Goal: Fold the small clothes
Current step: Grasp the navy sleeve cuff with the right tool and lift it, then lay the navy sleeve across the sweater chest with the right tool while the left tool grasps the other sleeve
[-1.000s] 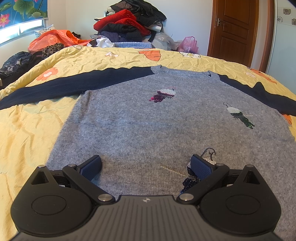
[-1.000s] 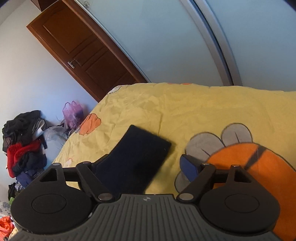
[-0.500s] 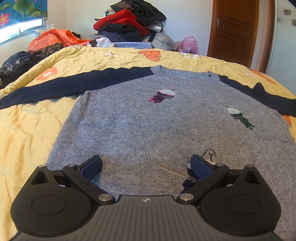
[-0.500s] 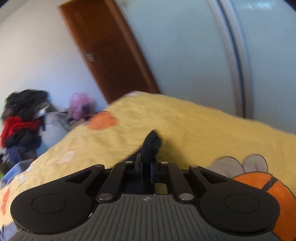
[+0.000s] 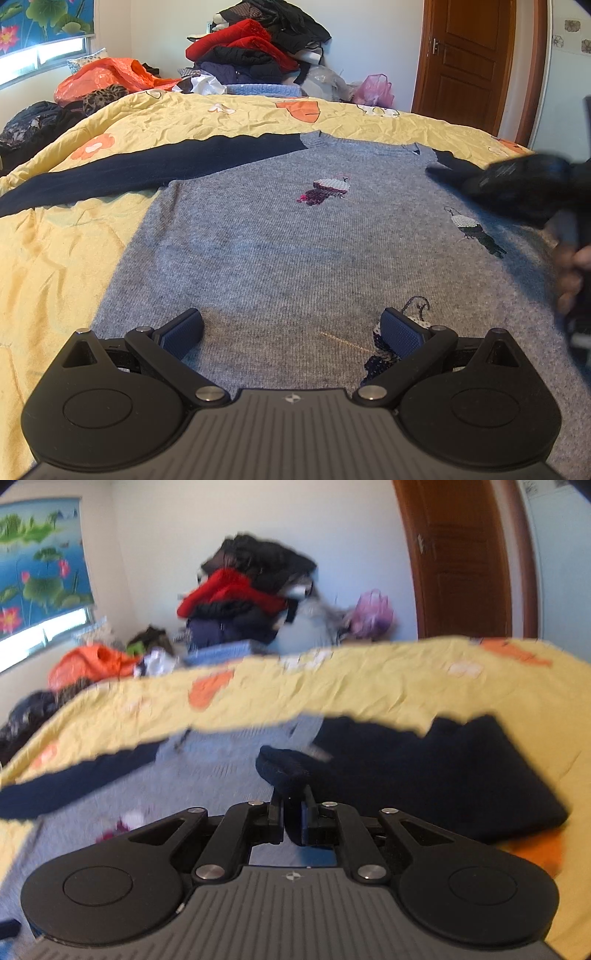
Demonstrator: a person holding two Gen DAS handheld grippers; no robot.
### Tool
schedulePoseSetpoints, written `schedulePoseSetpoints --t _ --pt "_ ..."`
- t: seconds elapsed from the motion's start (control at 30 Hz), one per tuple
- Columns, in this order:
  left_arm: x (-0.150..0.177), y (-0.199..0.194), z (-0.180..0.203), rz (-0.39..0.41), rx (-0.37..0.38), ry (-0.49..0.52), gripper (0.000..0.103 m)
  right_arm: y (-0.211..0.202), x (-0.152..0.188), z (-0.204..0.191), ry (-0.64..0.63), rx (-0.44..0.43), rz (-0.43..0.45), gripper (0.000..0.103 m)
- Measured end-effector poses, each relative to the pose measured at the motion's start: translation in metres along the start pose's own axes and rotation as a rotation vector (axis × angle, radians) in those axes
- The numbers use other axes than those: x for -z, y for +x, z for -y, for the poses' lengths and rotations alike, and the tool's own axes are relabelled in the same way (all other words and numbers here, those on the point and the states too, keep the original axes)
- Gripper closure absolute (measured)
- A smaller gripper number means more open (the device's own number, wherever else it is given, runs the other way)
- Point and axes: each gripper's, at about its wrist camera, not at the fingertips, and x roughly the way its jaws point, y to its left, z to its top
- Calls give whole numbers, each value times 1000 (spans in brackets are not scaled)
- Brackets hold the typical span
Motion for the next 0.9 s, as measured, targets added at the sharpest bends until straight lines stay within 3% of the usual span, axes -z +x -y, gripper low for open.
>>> schedulePoseSetpoints --t 0.03,0.07,0.1,0.17,0.23,0.33,0.47,0.53,0.63,0.7,0.8,0.87,0.9 --pt "0 0 0 0 -1 1 0 4 7 -9 3 15 -35 63" --pt "0 0 0 0 -1 0 0 2 11 -14 8 13 -37 56" --pt "0 0 0 2 -1 -2 0 -9 17 -15 10 -5 0 52" --pt "0 -1 -1 3 -3 -7 0 -32 20 -14 30 -42 60 32" --pt "0 -2 -2 4 -2 -12 0 -55 23 -11 34 -68 97 25" --pt "-9 -5 -7 -2 50 -74 0 -76 36 9 80 -106 115 25" --pt "-46 2 -21 15 384 -308 0 -68 45 47 304 -181 75 24" --pt "-68 27 -20 -48 536 -430 0 -66 45 59 384 -206 78 22" --pt "-91 72 -1 -171 650 -543 0 -60 48 72 474 -245 60 22" --pt "-102 95 20 -217 696 -546 0 -60 50 78 515 -266 63 23" --pt "-111 122 57 -281 684 -490 1 -59 53 86 579 -293 63 23" --pt "-115 129 75 -248 654 -449 2 -59 54 90 607 -306 70 23" --pt "-118 132 82 -242 636 -430 8 -59 54 90 614 -308 71 23"
